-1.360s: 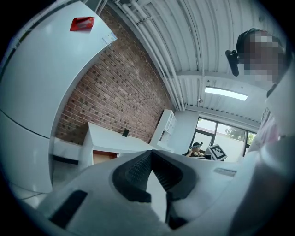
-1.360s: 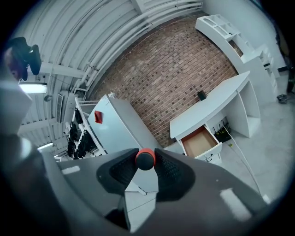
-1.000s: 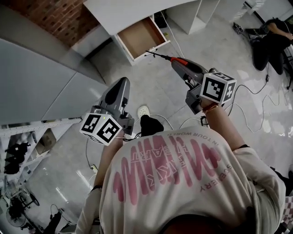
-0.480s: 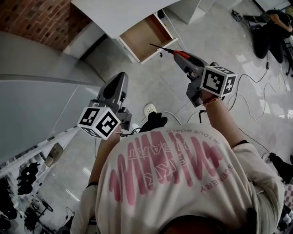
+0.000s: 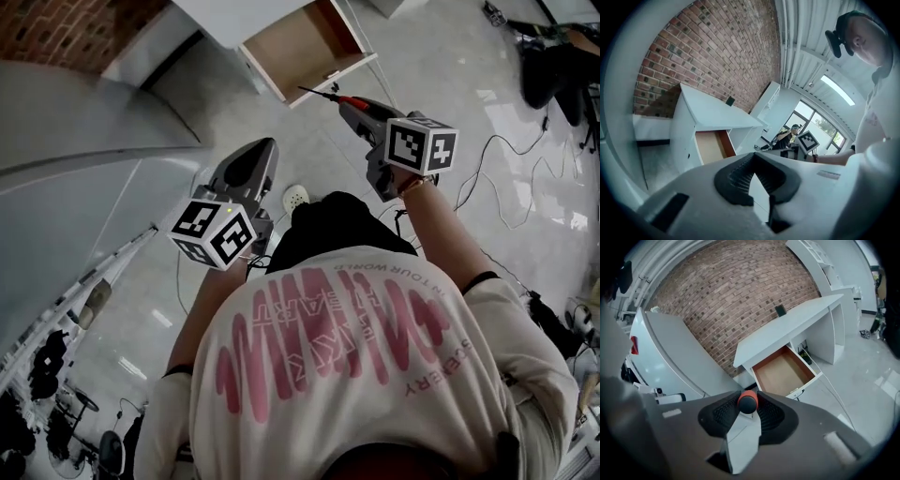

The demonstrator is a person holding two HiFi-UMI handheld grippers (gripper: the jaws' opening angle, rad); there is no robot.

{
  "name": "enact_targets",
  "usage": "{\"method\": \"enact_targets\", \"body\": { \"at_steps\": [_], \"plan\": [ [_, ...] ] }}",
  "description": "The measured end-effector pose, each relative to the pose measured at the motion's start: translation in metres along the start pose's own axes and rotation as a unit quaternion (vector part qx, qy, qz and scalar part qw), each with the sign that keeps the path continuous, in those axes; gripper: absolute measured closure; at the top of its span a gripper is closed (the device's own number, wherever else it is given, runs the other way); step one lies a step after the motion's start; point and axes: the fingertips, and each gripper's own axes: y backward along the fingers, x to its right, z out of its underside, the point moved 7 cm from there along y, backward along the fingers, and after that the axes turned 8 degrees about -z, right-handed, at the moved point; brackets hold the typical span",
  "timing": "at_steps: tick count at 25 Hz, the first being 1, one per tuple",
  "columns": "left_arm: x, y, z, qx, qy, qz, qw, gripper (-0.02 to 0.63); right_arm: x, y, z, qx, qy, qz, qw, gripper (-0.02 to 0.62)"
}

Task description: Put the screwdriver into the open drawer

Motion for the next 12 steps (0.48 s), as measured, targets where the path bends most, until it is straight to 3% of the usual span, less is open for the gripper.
{"method": "enact_targets", "body": {
  "at_steps": [6, 12],
  "plan": [
    [-0.011, -0.035, 0.043, -0.044, 0.042, 0.004, 0.9981, 0.603, 0.028, -0.057, 0.013, -0.077, 0.029, 0.006, 0.997, 0.474],
    [-0.032, -0.043, 0.031, -0.048, 0.052, -0.050, 0.9962, 0.603, 0.059, -0.108, 0.007, -0.137, 0.058, 0.013, 0.989, 0.474]
  ]
}}
